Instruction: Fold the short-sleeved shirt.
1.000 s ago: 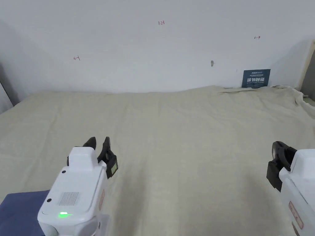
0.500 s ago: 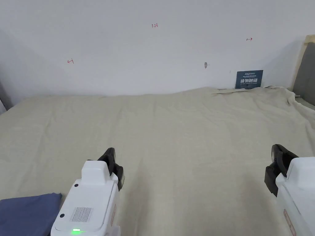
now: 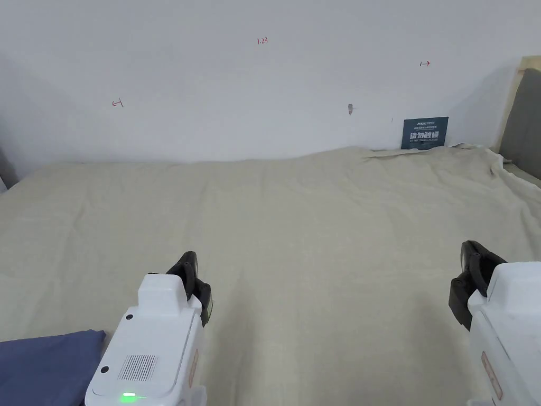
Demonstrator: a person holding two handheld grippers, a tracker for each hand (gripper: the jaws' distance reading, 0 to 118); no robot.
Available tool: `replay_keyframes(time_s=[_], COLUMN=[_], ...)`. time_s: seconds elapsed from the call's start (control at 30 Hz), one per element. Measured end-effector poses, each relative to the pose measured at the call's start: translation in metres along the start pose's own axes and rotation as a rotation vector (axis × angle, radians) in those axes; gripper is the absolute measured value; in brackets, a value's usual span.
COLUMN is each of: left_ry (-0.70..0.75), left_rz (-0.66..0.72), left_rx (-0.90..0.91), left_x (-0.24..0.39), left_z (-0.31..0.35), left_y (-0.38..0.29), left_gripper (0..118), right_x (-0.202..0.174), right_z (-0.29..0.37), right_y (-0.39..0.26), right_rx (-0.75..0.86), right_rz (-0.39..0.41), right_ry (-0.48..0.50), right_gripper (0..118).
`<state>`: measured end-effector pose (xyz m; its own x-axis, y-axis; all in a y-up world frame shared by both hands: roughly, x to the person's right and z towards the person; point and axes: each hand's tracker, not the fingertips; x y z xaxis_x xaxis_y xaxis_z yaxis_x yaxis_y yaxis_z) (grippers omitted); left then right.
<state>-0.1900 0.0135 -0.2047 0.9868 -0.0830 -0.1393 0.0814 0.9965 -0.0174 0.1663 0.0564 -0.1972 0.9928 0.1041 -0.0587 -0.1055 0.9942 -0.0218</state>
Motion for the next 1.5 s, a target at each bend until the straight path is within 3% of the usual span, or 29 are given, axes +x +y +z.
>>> replay_keyframes(time_s=[1.5], left_ry=[0.013], left_rz=[0.007], left_rx=[0.002], left_x=[-0.0097], left_z=[-0.0009], left_y=[-0.0018], left_gripper=[0], right_x=[0.0015], right_z=[-0.0056], right_y=[-0.0071], right_rx=[0.000], right_rz=[0.023], right_ry=[0.008], right_gripper=[0])
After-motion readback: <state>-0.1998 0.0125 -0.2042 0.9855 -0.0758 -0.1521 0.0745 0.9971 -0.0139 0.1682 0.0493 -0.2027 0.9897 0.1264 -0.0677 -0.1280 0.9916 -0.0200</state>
